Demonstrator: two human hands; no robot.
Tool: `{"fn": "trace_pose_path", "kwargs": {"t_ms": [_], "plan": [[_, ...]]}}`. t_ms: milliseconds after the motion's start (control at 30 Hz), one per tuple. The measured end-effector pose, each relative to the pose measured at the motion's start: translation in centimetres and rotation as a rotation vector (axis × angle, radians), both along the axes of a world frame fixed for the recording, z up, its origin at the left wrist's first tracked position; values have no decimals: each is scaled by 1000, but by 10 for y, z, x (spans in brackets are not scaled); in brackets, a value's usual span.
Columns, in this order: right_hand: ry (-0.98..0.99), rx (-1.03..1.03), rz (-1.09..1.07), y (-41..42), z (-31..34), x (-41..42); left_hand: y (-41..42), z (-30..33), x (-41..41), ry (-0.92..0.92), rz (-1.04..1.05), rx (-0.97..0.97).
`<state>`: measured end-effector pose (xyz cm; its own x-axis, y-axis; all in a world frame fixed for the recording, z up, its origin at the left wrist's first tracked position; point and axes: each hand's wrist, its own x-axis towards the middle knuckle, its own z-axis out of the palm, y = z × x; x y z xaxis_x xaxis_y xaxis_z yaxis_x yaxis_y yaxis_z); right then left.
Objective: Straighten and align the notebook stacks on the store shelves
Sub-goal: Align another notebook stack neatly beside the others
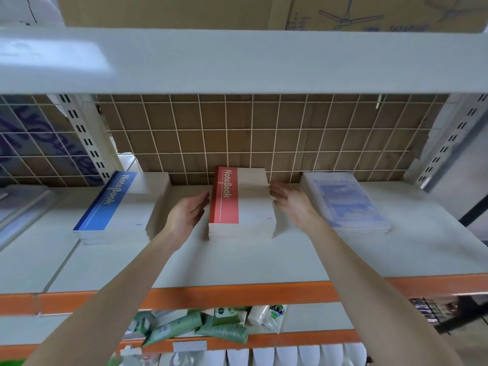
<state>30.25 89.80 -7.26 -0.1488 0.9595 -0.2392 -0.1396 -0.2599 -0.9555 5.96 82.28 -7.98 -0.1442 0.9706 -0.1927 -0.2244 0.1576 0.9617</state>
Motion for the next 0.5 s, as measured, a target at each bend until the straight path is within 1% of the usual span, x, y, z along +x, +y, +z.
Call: {"fn": "trace_pose_path", "kwargs": {"t_ms": [100,233,300,333,433,467,500], "plan": [[6,32,1,-5,1,-4,-4,2,7,-5,12,-22],[-155,66,18,-15,7,-10,-3,4,11,62,14,-49],[-163,61,32,-18,9,-12,-6,7,13,103,-23,-65],[-156,54,34,-18,10,-13,-9,9,13,96,-51,-61],[-181,55,32,-19,12,-13,-14,13,16,24,-29,-107],[-180,65,26,-22,12,-13,-15,12,14,-67,-1,-126],[-176,75,21,-25,13,-12,-16,13,14,-110,38,-145]]}}
